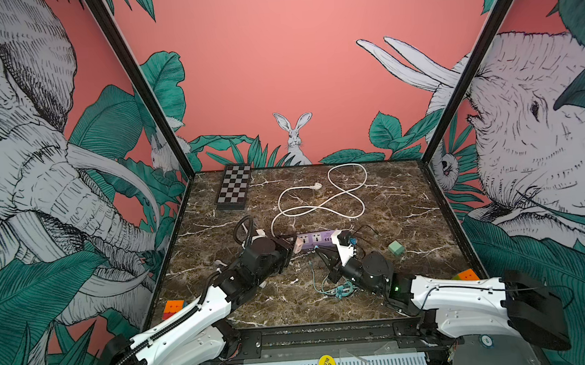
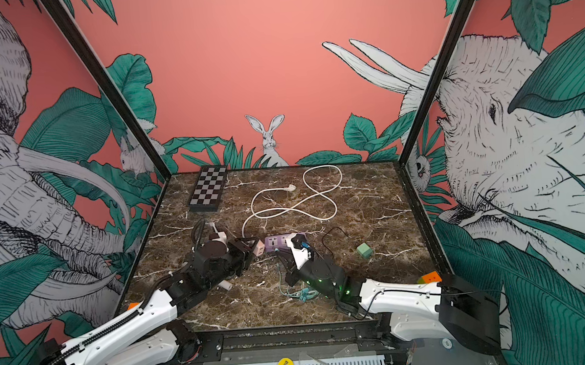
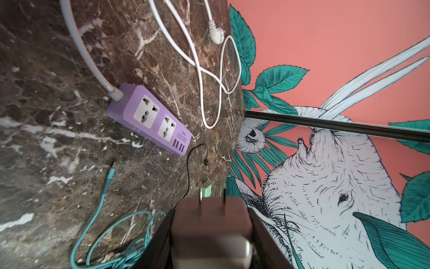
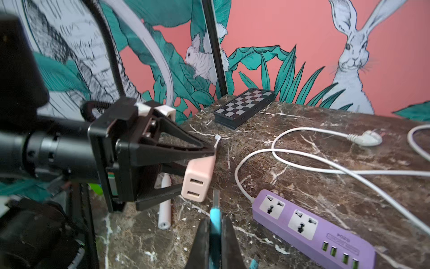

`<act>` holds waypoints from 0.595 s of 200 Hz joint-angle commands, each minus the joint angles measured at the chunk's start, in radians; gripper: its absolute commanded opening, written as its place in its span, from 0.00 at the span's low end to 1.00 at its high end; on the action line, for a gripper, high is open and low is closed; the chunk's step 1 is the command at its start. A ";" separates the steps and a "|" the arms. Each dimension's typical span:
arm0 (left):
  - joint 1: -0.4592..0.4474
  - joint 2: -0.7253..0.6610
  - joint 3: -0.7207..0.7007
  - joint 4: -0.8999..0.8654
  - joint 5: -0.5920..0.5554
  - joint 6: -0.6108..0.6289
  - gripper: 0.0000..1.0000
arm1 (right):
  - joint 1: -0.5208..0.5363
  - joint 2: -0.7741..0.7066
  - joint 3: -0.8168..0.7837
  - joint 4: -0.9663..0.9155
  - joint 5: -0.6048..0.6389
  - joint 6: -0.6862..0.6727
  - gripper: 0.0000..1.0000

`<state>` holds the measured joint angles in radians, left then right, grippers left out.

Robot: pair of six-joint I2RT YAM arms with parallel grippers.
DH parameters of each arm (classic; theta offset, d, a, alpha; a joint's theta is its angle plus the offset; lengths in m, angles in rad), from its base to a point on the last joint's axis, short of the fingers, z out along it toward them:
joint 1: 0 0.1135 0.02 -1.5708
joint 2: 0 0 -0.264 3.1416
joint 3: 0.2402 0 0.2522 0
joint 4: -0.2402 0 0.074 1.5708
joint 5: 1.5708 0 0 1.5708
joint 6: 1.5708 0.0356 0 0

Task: Charge the electric toothbrush
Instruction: Insert the charging cable into the plug.

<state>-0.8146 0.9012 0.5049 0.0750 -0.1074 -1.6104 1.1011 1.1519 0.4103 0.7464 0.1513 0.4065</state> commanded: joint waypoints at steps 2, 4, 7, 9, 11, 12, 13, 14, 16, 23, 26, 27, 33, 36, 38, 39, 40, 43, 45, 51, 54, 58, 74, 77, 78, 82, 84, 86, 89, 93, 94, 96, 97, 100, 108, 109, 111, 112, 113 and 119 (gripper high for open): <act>0.006 -0.018 -0.069 0.236 -0.053 0.022 0.00 | -0.038 0.001 -0.006 0.174 -0.121 0.285 0.00; 0.006 -0.018 -0.073 0.245 -0.055 0.023 0.00 | -0.043 0.003 -0.008 0.182 -0.123 0.308 0.00; 0.006 -0.017 -0.082 0.268 -0.059 0.026 0.00 | -0.049 0.004 -0.011 0.191 -0.124 0.341 0.00; 0.006 -0.017 -0.086 0.282 -0.061 0.028 0.00 | -0.054 0.006 -0.013 0.198 -0.123 0.362 0.00; 0.006 -0.016 -0.091 0.292 -0.064 0.032 0.00 | -0.059 0.008 -0.016 0.202 -0.123 0.394 0.00; 0.005 -0.017 -0.093 0.296 -0.066 0.033 0.00 | -0.061 0.010 -0.018 0.208 -0.122 0.404 0.00; 0.006 -0.017 -0.096 0.302 -0.067 0.035 0.00 | -0.063 0.010 -0.019 0.217 -0.122 0.404 0.00; 0.006 -0.018 -0.097 0.305 -0.068 0.037 0.00 | -0.065 0.011 -0.021 0.222 -0.121 0.412 0.00; 0.006 -0.019 -0.101 0.316 -0.071 0.039 0.00 | -0.069 0.014 -0.023 0.228 -0.122 0.440 0.00; 0.006 -0.021 -0.111 0.337 -0.077 0.053 0.00 | -0.081 0.024 -0.033 0.267 -0.128 0.494 0.00; 0.006 -0.022 -0.115 0.342 -0.081 0.059 0.00 | -0.086 0.027 -0.036 0.287 -0.132 0.512 0.00; 0.006 -0.022 -0.116 0.345 -0.081 0.062 0.00 | -0.087 0.029 -0.037 0.292 -0.133 0.519 0.00; 0.006 -0.026 -0.121 0.352 -0.085 0.075 0.00 | -0.093 0.039 -0.043 0.329 -0.143 0.553 0.00; 0.006 -0.029 -0.123 0.354 -0.087 0.082 0.00 | -0.095 0.043 -0.043 0.342 -0.147 0.572 0.00; 0.006 -0.030 -0.124 0.357 -0.088 0.086 0.00 | -0.096 0.047 -0.041 0.349 -0.150 0.586 0.00; 0.006 -0.030 -0.124 0.357 -0.089 0.088 0.00 | -0.097 0.049 -0.041 0.351 -0.152 0.593 0.00; 0.006 -0.030 -0.125 0.358 -0.090 0.090 0.00 | -0.097 0.051 -0.039 0.354 -0.153 0.600 0.00; 0.006 -0.031 -0.128 0.364 -0.092 0.097 0.00 | -0.100 0.057 -0.036 0.356 -0.159 0.622 0.00; 0.006 -0.031 -0.130 0.369 -0.094 0.102 0.00 | -0.101 0.061 -0.032 0.355 -0.163 0.635 0.00; 0.006 -0.030 -0.138 0.391 -0.099 0.116 0.00 | -0.105 0.075 -0.018 0.343 -0.179 0.680 0.00; 0.006 -0.028 -0.141 0.407 -0.102 0.124 0.00 | -0.106 0.082 -0.009 0.333 -0.186 0.699 0.00; 0.006 -0.026 -0.148 0.428 -0.105 0.132 0.00 | -0.107 0.094 0.003 0.325 -0.198 0.721 0.00; 0.006 -0.018 -0.165 0.486 -0.120 0.150 0.00 | -0.109 0.162 0.022 0.387 -0.245 0.792 0.00; 0.006 -0.017 -0.167 0.492 -0.122 0.154 0.00 | -0.109 0.177 0.022 0.410 -0.251 0.805 0.00; 0.006 -0.017 -0.167 0.493 -0.122 0.155 0.00 | -0.109 0.182 0.023 0.417 -0.252 0.811 0.00; 0.006 -0.014 -0.169 0.499 -0.123 0.160 0.00 | -0.110 0.202 0.024 0.445 -0.258 0.833 0.00; 0.006 -0.015 -0.170 0.500 -0.123 0.162 0.00 | -0.111 0.213 0.025 0.459 -0.261 0.843 0.00; 0.006 -0.013 -0.172 0.503 -0.123 0.165 0.00 | -0.112 0.221 0.025 0.471 -0.262 0.854 0.00; 0.006 -0.011 -0.173 0.506 -0.124 0.169 0.00 | -0.112 0.235 0.027 0.489 -0.266 0.868 0.00; 0.006 -0.009 -0.175 0.515 -0.124 0.172 0.00 | -0.113 0.254 0.031 0.510 -0.272 0.886 0.00; 0.006 -0.009 -0.176 0.518 -0.123 0.173 0.00 | -0.113 0.257 0.033 0.514 -0.274 0.889 0.00; 0.006 -0.009 -0.177 0.522 -0.124 0.174 0.00 | -0.113 0.267 0.035 0.524 -0.279 0.897 0.00; 0.006 -0.008 -0.178 0.524 -0.124 0.174 0.00 | -0.113 0.272 0.037 0.529 -0.282 0.900 0.00; 0.005 -0.005 -0.180 0.532 -0.123 0.176 0.00 | -0.114 0.285 0.042 0.543 -0.291 0.909 0.00; 0.005 0.002 -0.187 0.554 -0.121 0.175 0.00 | -0.116 0.317 0.055 0.575 -0.315 0.925 0.00; 0.005 0.004 -0.188 0.557 -0.121 0.175 0.00 | -0.117 0.320 0.056 0.578 -0.317 0.927 0.00; 0.005 0.004 -0.191 0.564 -0.122 0.174 0.00 | -0.116 0.326 0.059 0.583 -0.320 0.932 0.00; 0.006 0.005 -0.192 0.566 -0.123 0.173 0.00 | -0.116 0.330 0.060 0.586 -0.322 0.935 0.00; 0.005 0.006 -0.193 0.570 -0.123 0.172 0.00 | -0.116 0.332 0.060 0.588 -0.323 0.937 0.00; 0.005 0.010 -0.200 0.590 -0.126 0.172 0.00 | -0.118 0.350 0.066 0.602 -0.328 0.952 0.00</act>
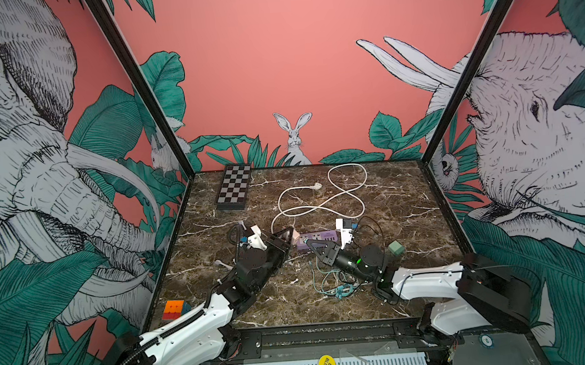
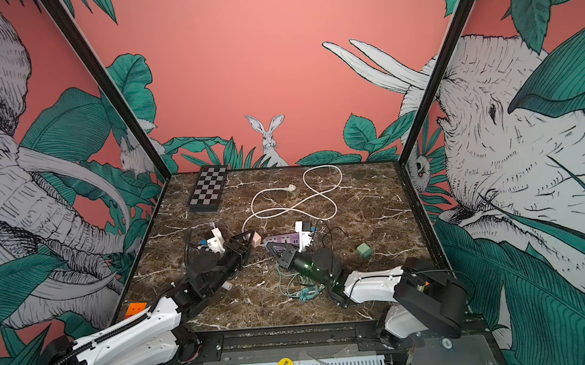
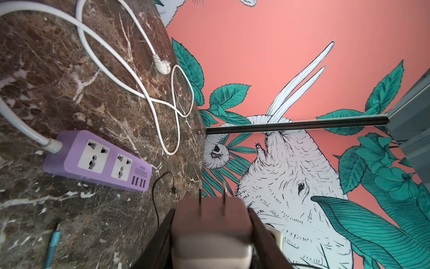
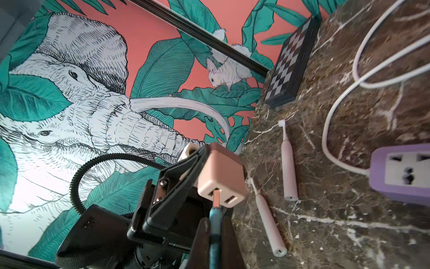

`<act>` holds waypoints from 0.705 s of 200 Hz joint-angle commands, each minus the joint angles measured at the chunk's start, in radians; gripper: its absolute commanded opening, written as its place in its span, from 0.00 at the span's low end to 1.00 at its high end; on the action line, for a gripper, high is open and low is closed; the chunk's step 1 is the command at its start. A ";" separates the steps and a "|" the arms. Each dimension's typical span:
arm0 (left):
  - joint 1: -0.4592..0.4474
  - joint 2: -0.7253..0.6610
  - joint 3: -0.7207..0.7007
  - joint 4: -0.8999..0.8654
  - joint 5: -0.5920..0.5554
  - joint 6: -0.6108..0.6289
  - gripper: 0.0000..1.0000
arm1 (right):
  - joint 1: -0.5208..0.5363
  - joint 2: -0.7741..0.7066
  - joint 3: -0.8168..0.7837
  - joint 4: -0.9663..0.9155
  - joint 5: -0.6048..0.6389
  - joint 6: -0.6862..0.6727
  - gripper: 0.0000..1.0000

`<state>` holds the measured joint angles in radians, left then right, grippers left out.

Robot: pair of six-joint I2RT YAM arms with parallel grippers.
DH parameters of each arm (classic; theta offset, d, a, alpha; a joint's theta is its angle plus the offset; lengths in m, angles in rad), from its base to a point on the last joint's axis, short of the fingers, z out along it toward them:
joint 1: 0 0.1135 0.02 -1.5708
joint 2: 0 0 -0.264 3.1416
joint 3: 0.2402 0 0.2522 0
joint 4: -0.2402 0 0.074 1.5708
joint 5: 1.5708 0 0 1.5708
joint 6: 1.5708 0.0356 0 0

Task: Charge the electric toothbrush
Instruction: Insert the charging cable into the plug.

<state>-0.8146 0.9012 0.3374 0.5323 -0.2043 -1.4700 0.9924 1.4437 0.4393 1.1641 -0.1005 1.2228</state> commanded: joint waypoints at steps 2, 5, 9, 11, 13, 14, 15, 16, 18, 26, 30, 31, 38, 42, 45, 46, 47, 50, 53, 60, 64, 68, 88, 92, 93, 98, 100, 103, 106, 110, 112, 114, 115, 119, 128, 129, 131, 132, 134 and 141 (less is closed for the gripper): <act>0.004 0.010 -0.034 0.141 -0.030 0.031 0.00 | -0.010 0.065 0.038 0.190 -0.077 0.139 0.00; 0.005 0.011 -0.038 0.150 -0.032 0.032 0.00 | -0.009 0.072 0.038 0.200 -0.079 0.143 0.00; 0.005 0.012 -0.040 0.161 -0.034 0.032 0.00 | -0.010 0.082 0.037 0.217 -0.077 0.146 0.00; 0.005 0.012 -0.041 0.164 -0.035 0.032 0.00 | -0.010 0.088 0.034 0.227 -0.075 0.147 0.00; 0.005 0.012 -0.042 0.165 -0.035 0.032 0.00 | -0.009 0.093 0.033 0.236 -0.074 0.147 0.00; 0.006 0.011 -0.043 0.167 -0.035 0.032 0.00 | -0.009 0.093 0.033 0.236 -0.074 0.147 0.00; 0.006 0.012 -0.043 0.167 -0.036 0.032 0.00 | -0.010 0.094 0.031 0.243 -0.071 0.147 0.00; 0.005 0.012 -0.044 0.168 -0.037 0.033 0.00 | -0.010 0.096 0.030 0.244 -0.071 0.147 0.00; 0.006 0.012 -0.044 0.167 -0.037 0.032 0.00 | -0.009 0.098 0.029 0.243 -0.069 0.147 0.00; 0.005 0.008 -0.044 0.167 -0.039 0.038 0.00 | -0.011 0.099 0.027 0.245 -0.066 0.147 0.00; 0.005 0.007 -0.044 0.165 -0.037 0.041 0.00 | -0.011 0.098 0.027 0.245 -0.067 0.147 0.00; 0.006 0.006 -0.044 0.164 -0.037 0.041 0.00 | -0.011 0.098 0.027 0.245 -0.068 0.147 0.00; 0.006 0.004 -0.046 0.163 -0.037 0.043 0.00 | -0.011 0.091 0.027 0.245 -0.077 0.129 0.00; 0.005 0.004 -0.047 0.164 -0.035 0.046 0.00 | -0.011 0.086 0.030 0.246 -0.083 0.117 0.00; 0.006 0.002 -0.049 0.164 -0.035 0.048 0.00 | -0.011 0.082 0.030 0.246 -0.084 0.112 0.00; 0.006 0.002 -0.049 0.165 -0.035 0.049 0.00 | -0.011 0.079 0.030 0.246 -0.087 0.108 0.00; 0.005 0.002 -0.049 0.167 -0.036 0.048 0.00 | -0.011 0.079 0.030 0.246 -0.087 0.107 0.00; 0.006 0.002 -0.050 0.170 -0.036 0.047 0.00 | -0.011 0.075 0.031 0.245 -0.089 0.103 0.00; 0.005 0.001 -0.053 0.173 -0.038 0.048 0.00 | -0.011 0.070 0.029 0.246 -0.088 0.097 0.00; 0.005 0.002 -0.058 0.180 -0.042 0.046 0.00 | -0.011 0.063 0.026 0.244 -0.083 0.092 0.00; 0.005 0.001 -0.060 0.182 -0.043 0.044 0.00 | -0.011 0.062 0.024 0.244 -0.079 0.091 0.00; 0.006 0.002 -0.063 0.188 -0.044 0.043 0.00 | -0.012 0.063 0.024 0.244 -0.076 0.092 0.00; 0.006 0.005 -0.070 0.213 -0.046 0.044 0.00 | -0.017 0.090 0.031 0.245 -0.085 0.111 0.00; 0.006 0.005 -0.071 0.218 -0.045 0.044 0.00 | -0.018 0.099 0.035 0.246 -0.091 0.116 0.00; 0.006 0.006 -0.071 0.220 -0.045 0.044 0.00 | -0.018 0.101 0.036 0.246 -0.092 0.116 0.00; 0.006 0.007 -0.072 0.226 -0.044 0.045 0.00 | -0.018 0.106 0.042 0.245 -0.101 0.119 0.00; 0.005 0.006 -0.073 0.229 -0.045 0.044 0.00 | -0.018 0.108 0.043 0.246 -0.103 0.119 0.00; 0.006 0.007 -0.074 0.234 -0.046 0.044 0.00 | -0.018 0.110 0.044 0.245 -0.105 0.117 0.00; 0.005 0.007 -0.077 0.237 -0.046 0.043 0.00 | -0.018 0.110 0.044 0.244 -0.106 0.116 0.00; 0.004 0.006 -0.079 0.246 -0.047 0.041 0.00 | -0.017 0.109 0.045 0.246 -0.107 0.112 0.00; 0.004 0.006 -0.080 0.251 -0.048 0.039 0.00 | -0.018 0.109 0.045 0.246 -0.106 0.108 0.00; 0.005 0.005 -0.082 0.254 -0.049 0.038 0.00 | -0.018 0.107 0.045 0.246 -0.105 0.106 0.00; 0.006 0.005 -0.082 0.257 -0.050 0.038 0.00 | -0.018 0.106 0.044 0.246 -0.105 0.104 0.00; 0.006 0.005 -0.086 0.265 -0.053 0.037 0.00 | -0.018 0.102 0.044 0.245 -0.104 0.098 0.00; 0.005 0.001 -0.094 0.282 -0.059 0.036 0.00 | -0.019 0.090 0.040 0.245 -0.103 0.083 0.00; 0.006 0.000 -0.095 0.283 -0.059 0.036 0.00 | -0.019 0.089 0.040 0.245 -0.103 0.081 0.00; 0.006 -0.001 -0.096 0.286 -0.061 0.036 0.00 | -0.020 0.086 0.041 0.245 -0.103 0.078 0.00; 0.005 -0.003 -0.096 0.286 -0.061 0.036 0.00 | -0.020 0.085 0.041 0.245 -0.103 0.076 0.00; 0.005 -0.004 -0.098 0.287 -0.062 0.036 0.00 | -0.020 0.083 0.041 0.246 -0.104 0.074 0.00; 0.004 -0.009 -0.098 0.287 -0.065 0.034 0.00 | -0.021 0.075 0.045 0.245 -0.117 0.061 0.00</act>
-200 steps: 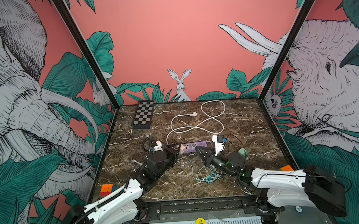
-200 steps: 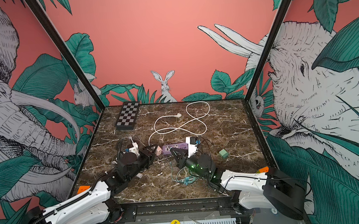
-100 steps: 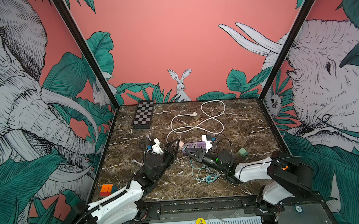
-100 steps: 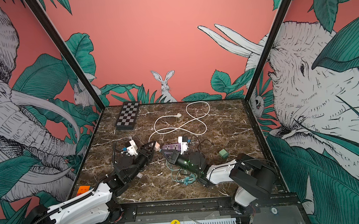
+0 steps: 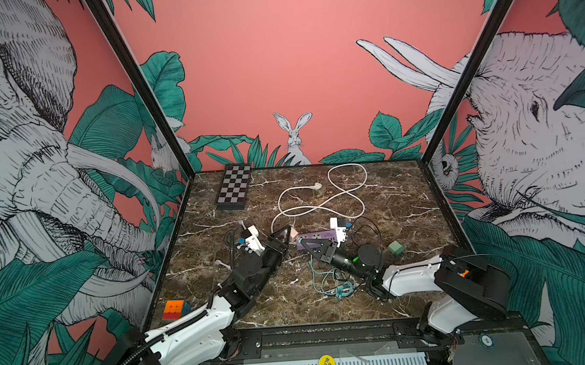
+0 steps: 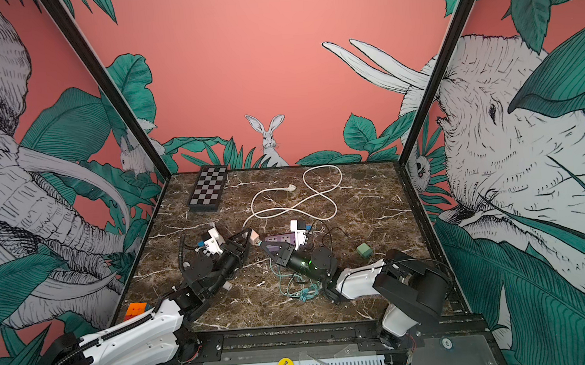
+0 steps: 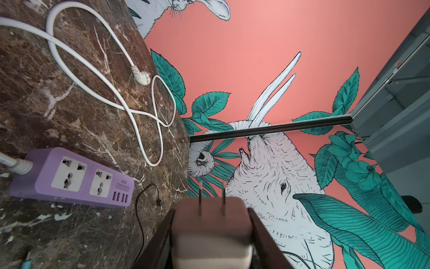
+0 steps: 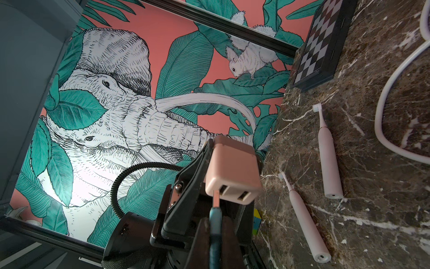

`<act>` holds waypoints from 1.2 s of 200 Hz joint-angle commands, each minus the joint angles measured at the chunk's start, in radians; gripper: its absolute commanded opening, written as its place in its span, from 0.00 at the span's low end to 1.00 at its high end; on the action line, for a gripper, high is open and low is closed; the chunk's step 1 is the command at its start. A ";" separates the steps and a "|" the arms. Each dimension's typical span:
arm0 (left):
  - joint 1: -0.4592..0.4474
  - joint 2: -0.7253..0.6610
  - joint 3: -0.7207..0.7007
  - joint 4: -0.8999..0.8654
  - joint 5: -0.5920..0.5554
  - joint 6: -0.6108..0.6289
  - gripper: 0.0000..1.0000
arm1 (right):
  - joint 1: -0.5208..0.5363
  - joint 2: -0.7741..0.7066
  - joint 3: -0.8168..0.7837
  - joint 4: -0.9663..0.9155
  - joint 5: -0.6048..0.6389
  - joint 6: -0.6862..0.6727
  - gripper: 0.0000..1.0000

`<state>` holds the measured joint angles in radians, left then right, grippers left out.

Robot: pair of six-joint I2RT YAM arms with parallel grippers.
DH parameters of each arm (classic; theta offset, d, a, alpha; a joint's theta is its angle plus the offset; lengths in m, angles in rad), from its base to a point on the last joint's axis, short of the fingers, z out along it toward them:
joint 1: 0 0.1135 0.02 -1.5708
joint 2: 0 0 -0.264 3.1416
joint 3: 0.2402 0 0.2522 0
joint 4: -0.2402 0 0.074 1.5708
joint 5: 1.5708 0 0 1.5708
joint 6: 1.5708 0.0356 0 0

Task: Charge the electric toothbrush
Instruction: Insert the charging cable into the plug.

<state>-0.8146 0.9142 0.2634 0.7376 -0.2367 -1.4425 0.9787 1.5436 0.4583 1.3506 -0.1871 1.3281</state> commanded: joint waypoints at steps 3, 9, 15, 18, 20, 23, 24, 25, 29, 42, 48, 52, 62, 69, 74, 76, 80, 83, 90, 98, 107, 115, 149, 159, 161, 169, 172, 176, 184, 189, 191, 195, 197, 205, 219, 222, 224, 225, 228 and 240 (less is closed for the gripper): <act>0.006 -0.024 -0.027 0.082 -0.033 0.008 0.00 | -0.006 -0.029 0.029 0.059 -0.039 -0.050 0.00; 0.005 -0.027 -0.027 0.086 -0.034 0.012 0.00 | -0.008 -0.032 0.036 0.059 -0.055 -0.057 0.00; 0.006 -0.030 -0.028 0.091 -0.034 0.016 0.00 | -0.007 -0.034 0.043 0.059 -0.071 -0.063 0.00; 0.005 -0.031 -0.029 0.093 -0.035 0.016 0.00 | -0.008 -0.035 0.045 0.059 -0.077 -0.063 0.00; 0.006 -0.031 -0.029 0.096 -0.035 0.016 0.00 | -0.008 -0.034 0.047 0.059 -0.079 -0.064 0.00; 0.005 -0.031 -0.029 0.101 -0.036 0.015 0.00 | -0.008 -0.036 0.047 0.059 -0.083 -0.064 0.00; 0.005 -0.031 -0.029 0.103 -0.036 0.015 0.00 | -0.008 -0.036 0.047 0.059 -0.083 -0.064 0.00; 0.005 -0.031 -0.030 0.104 -0.036 0.015 0.00 | -0.008 -0.036 0.047 0.058 -0.084 -0.064 0.00; 0.006 -0.030 -0.031 0.112 -0.036 0.016 0.00 | -0.007 -0.036 0.048 0.058 -0.083 -0.064 0.00; 0.004 -0.026 -0.036 0.140 -0.039 0.011 0.00 | -0.009 -0.037 0.043 0.059 -0.070 -0.064 0.00; 0.005 -0.025 -0.037 0.153 -0.039 0.008 0.00 | -0.010 -0.038 0.041 0.059 -0.066 -0.064 0.00; 0.005 -0.025 -0.039 0.161 -0.041 0.003 0.00 | -0.010 -0.039 0.039 0.059 -0.065 -0.064 0.00; 0.004 -0.023 -0.043 0.175 -0.045 -0.005 0.00 | -0.011 -0.041 0.040 0.059 -0.064 -0.064 0.00; 0.005 -0.023 -0.047 0.187 -0.048 -0.009 0.00 | -0.012 -0.044 0.043 0.059 -0.069 -0.067 0.00; 0.005 -0.022 -0.049 0.196 -0.049 -0.011 0.00 | -0.013 -0.046 0.045 0.058 -0.071 -0.067 0.00; 0.005 -0.022 -0.050 0.202 -0.049 -0.012 0.00 | -0.014 -0.046 0.046 0.059 -0.071 -0.067 0.00; 0.004 -0.021 -0.051 0.209 -0.050 -0.012 0.00 | -0.014 -0.048 0.045 0.059 -0.069 -0.066 0.00; 0.004 -0.020 -0.053 0.216 -0.049 -0.011 0.00 | -0.014 -0.049 0.047 0.059 -0.069 -0.066 0.00; 0.005 -0.018 -0.055 0.229 -0.050 -0.017 0.00 | -0.014 -0.050 0.049 0.059 -0.070 -0.064 0.00; 0.005 -0.015 -0.058 0.249 -0.053 -0.021 0.00 | -0.014 -0.052 0.051 0.059 -0.069 -0.061 0.00; 0.004 -0.012 -0.058 0.268 -0.054 -0.019 0.00 | -0.016 -0.053 0.054 0.059 -0.069 -0.057 0.00; 0.005 -0.014 -0.056 0.277 -0.054 -0.017 0.00 | -0.016 -0.053 0.056 0.058 -0.068 -0.055 0.00; 0.005 -0.011 -0.053 0.303 -0.047 -0.012 0.00 | -0.018 -0.054 0.072 0.059 -0.074 -0.043 0.00; 0.005 -0.009 -0.052 0.312 -0.046 -0.009 0.00 | -0.018 -0.056 0.075 0.059 -0.073 -0.043 0.00; 0.005 -0.010 -0.052 0.314 -0.044 -0.009 0.00 | -0.018 -0.057 0.075 0.059 -0.073 -0.042 0.00; 0.005 -0.008 -0.052 0.314 -0.043 -0.009 0.00 | -0.018 -0.059 0.077 0.058 -0.071 -0.043 0.00; 0.005 -0.008 -0.052 0.315 -0.043 -0.009 0.00 | -0.018 -0.059 0.079 0.058 -0.071 -0.043 0.00; 0.005 -0.008 -0.052 0.315 -0.041 -0.009 0.00 | -0.018 -0.060 0.079 0.058 -0.072 -0.044 0.00; 0.005 -0.008 -0.051 0.316 -0.041 -0.007 0.00 | -0.018 -0.060 0.080 0.059 -0.069 -0.043 0.00; 0.005 -0.008 -0.052 0.317 -0.041 -0.005 0.00 | -0.017 -0.060 0.082 0.059 -0.069 -0.042 0.00; 0.005 -0.009 -0.052 0.317 -0.041 -0.005 0.00 | -0.017 -0.060 0.082 0.059 -0.069 -0.042 0.00; 0.005 -0.009 -0.053 0.318 -0.042 -0.005 0.00 | -0.018 -0.060 0.084 0.058 -0.071 -0.042 0.00; 0.005 -0.009 -0.053 0.317 -0.042 -0.005 0.00 | -0.018 -0.059 0.085 0.059 -0.071 -0.041 0.00; 0.005 -0.009 -0.053 0.317 -0.042 -0.006 0.00 | -0.017 -0.056 0.087 0.059 -0.071 -0.039 0.00; 0.005 -0.008 -0.052 0.319 -0.044 -0.006 0.00 | -0.018 -0.050 0.091 0.058 -0.071 -0.036 0.00; 0.005 -0.008 -0.052 0.320 -0.044 -0.006 0.00 | -0.018 -0.050 0.091 0.059 -0.071 -0.036 0.00; 0.004 -0.008 -0.052 0.321 -0.044 -0.006 0.00 | -0.017 -0.050 0.091 0.059 -0.069 -0.035 0.00; 0.004 -0.007 -0.052 0.321 -0.044 -0.006 0.00 | -0.017 -0.050 0.091 0.059 -0.069 -0.035 0.00; 0.004 -0.006 -0.052 0.321 -0.044 -0.006 0.00 | -0.018 -0.048 0.091 0.059 -0.068 -0.035 0.00; 0.005 -0.005 -0.049 0.327 -0.041 -0.006 0.00 | -0.017 -0.045 0.094 0.059 -0.066 -0.032 0.00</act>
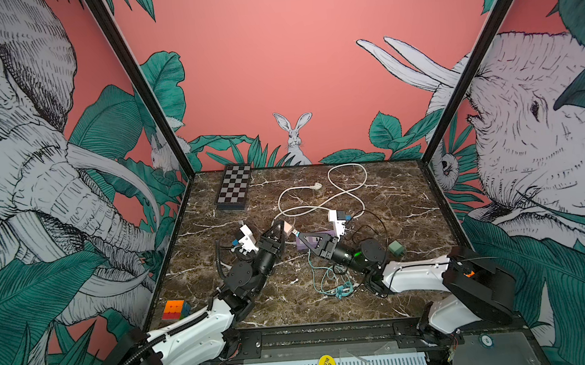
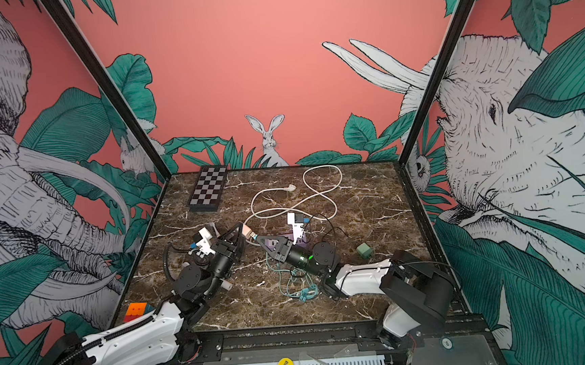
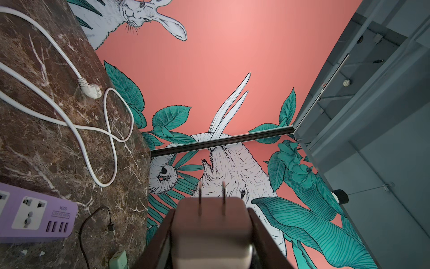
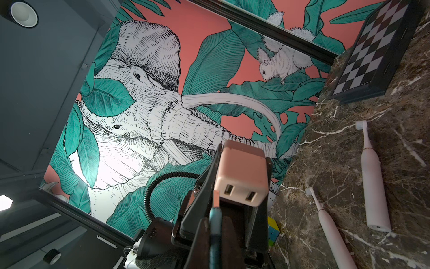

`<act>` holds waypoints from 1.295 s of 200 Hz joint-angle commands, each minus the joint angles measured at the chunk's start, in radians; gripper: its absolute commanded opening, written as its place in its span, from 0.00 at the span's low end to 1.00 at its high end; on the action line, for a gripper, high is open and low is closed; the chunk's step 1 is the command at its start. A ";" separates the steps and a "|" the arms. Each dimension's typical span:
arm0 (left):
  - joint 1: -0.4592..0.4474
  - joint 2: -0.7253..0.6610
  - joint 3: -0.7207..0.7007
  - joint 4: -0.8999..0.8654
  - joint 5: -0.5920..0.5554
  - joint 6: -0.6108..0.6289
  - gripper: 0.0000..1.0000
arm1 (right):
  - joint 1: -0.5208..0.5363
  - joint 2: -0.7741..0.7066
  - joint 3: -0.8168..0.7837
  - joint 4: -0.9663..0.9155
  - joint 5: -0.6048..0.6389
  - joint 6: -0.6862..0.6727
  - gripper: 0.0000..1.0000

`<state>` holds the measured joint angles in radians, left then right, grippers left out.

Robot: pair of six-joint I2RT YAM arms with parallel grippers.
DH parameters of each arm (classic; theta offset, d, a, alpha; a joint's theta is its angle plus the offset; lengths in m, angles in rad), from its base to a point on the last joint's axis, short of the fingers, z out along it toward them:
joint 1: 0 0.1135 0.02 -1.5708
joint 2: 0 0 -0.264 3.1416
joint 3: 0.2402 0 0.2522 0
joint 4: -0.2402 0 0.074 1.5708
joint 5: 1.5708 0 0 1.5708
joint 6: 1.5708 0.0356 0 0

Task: Charge the electric toothbrush
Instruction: Insert the charging cable into the plug.

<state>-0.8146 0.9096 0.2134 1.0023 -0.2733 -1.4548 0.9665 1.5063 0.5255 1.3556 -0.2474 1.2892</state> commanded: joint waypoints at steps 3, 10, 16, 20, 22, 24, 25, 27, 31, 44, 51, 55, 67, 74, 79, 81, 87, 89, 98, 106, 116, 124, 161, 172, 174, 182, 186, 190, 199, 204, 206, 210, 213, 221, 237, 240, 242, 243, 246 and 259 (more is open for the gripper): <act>0.005 -0.001 0.001 0.062 -0.004 0.007 0.00 | -0.005 -0.007 0.028 0.054 -0.006 0.008 0.00; 0.004 0.000 0.001 0.064 -0.005 0.008 0.00 | -0.006 -0.006 0.031 0.054 -0.006 0.009 0.00; 0.004 0.002 0.001 0.066 -0.006 0.008 0.00 | -0.006 -0.005 0.034 0.054 -0.008 0.008 0.00; 0.004 0.003 0.002 0.068 -0.007 0.009 0.00 | -0.005 -0.004 0.036 0.054 -0.009 0.009 0.00; 0.003 0.003 0.002 0.069 -0.007 0.008 0.00 | -0.006 -0.003 0.036 0.054 -0.009 0.009 0.00; 0.004 0.003 0.001 0.070 -0.007 0.008 0.00 | -0.005 -0.002 0.037 0.053 -0.010 0.009 0.00; 0.004 0.003 0.001 0.070 -0.007 0.008 0.00 | -0.005 -0.002 0.037 0.053 -0.010 0.009 0.00; 0.003 0.003 0.001 0.070 -0.007 0.008 0.00 | -0.006 -0.002 0.037 0.053 -0.009 0.010 0.00; 0.004 0.002 0.001 0.070 -0.007 0.009 0.00 | -0.005 0.000 0.040 0.053 -0.009 0.012 0.00; 0.002 0.005 0.003 0.074 -0.006 0.010 0.00 | -0.006 0.006 0.043 0.054 -0.002 0.015 0.00; 0.003 0.007 0.005 0.076 -0.004 0.010 0.00 | -0.005 0.011 0.043 0.054 0.001 0.019 0.00; 0.003 0.009 0.004 0.079 -0.005 0.010 0.00 | -0.005 0.012 0.043 0.053 0.002 0.020 0.00; 0.003 0.011 0.004 0.085 -0.007 0.008 0.00 | -0.005 0.019 0.046 0.053 0.003 0.022 0.00; 0.003 0.011 0.004 0.088 -0.009 0.008 0.00 | -0.005 0.024 0.047 0.053 0.001 0.025 0.00; 0.003 0.011 0.004 0.089 -0.010 0.009 0.00 | -0.005 0.025 0.047 0.054 0.001 0.026 0.00; 0.003 0.011 0.004 0.091 -0.010 0.010 0.00 | -0.005 0.026 0.047 0.054 0.000 0.027 0.00; 0.003 0.010 0.004 0.093 -0.012 0.011 0.00 | -0.005 0.029 0.049 0.054 0.001 0.028 0.00; 0.003 0.010 0.005 0.091 -0.012 0.011 0.00 | -0.006 0.030 0.049 0.054 0.002 0.028 0.00; 0.003 0.011 0.004 0.091 -0.015 0.011 0.00 | -0.005 0.031 0.047 0.054 0.003 0.030 0.00; 0.002 0.009 0.004 0.093 -0.018 0.012 0.00 | -0.006 0.033 0.047 0.054 0.002 0.031 0.00; 0.003 0.008 0.003 0.093 -0.025 0.012 0.00 | -0.005 0.035 0.048 0.054 0.004 0.033 0.00; 0.003 0.007 0.003 0.093 -0.031 0.014 0.00 | -0.005 0.036 0.044 0.055 0.010 0.034 0.00; 0.002 0.012 0.017 0.094 -0.029 0.022 0.00 | -0.005 0.040 0.041 0.054 0.021 0.038 0.00; 0.001 0.019 0.019 0.101 -0.026 0.022 0.00 | -0.005 0.043 0.047 0.055 0.022 0.041 0.00; 0.000 0.021 0.017 0.103 -0.026 0.022 0.00 | -0.005 0.043 0.048 0.055 0.021 0.042 0.00; 0.000 0.025 0.015 0.109 -0.027 0.018 0.00 | -0.005 0.046 0.051 0.054 0.022 0.044 0.00; 0.000 0.027 0.014 0.112 -0.028 0.019 0.00 | -0.005 0.047 0.053 0.054 0.023 0.045 0.00; -0.001 0.029 0.014 0.115 -0.028 0.017 0.00 | -0.005 0.048 0.055 0.056 0.024 0.046 0.00; -0.001 0.029 0.014 0.117 -0.029 0.017 0.00 | -0.005 0.051 0.056 0.055 0.025 0.049 0.00; -0.003 0.032 0.014 0.117 -0.029 0.017 0.00 | -0.005 0.053 0.058 0.054 0.027 0.051 0.00; -0.003 0.032 0.014 0.117 -0.029 0.018 0.00 | -0.006 0.054 0.060 0.054 0.028 0.051 0.00; -0.003 0.031 0.014 0.117 -0.029 0.019 0.00 | -0.005 0.056 0.059 0.054 0.028 0.052 0.00; -0.004 0.031 0.014 0.117 -0.029 0.020 0.00 | -0.005 0.057 0.061 0.054 0.028 0.052 0.00; -0.006 0.031 0.014 0.117 -0.028 0.021 0.00 | -0.005 0.060 0.062 0.054 0.029 0.055 0.00; -0.008 0.033 0.017 0.117 -0.026 0.022 0.00 | -0.005 0.064 0.064 0.055 0.032 0.058 0.00; -0.009 0.035 0.019 0.118 -0.026 0.023 0.00 | -0.006 0.066 0.064 0.055 0.033 0.059 0.00; -0.009 0.035 0.018 0.118 -0.025 0.023 0.00 | -0.005 0.066 0.063 0.054 0.035 0.059 0.00; -0.010 0.034 0.018 0.118 -0.024 0.023 0.00 | -0.006 0.066 0.063 0.054 0.035 0.059 0.00; -0.011 0.036 0.019 0.119 -0.024 0.025 0.00 | -0.006 0.066 0.063 0.054 0.036 0.058 0.00; -0.014 0.040 0.017 0.119 -0.024 0.025 0.00 | -0.006 0.065 0.068 0.054 0.036 0.055 0.00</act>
<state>-0.8196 0.9466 0.2134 1.0695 -0.2928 -1.4464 0.9661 1.5661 0.5571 1.3571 -0.2195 1.3426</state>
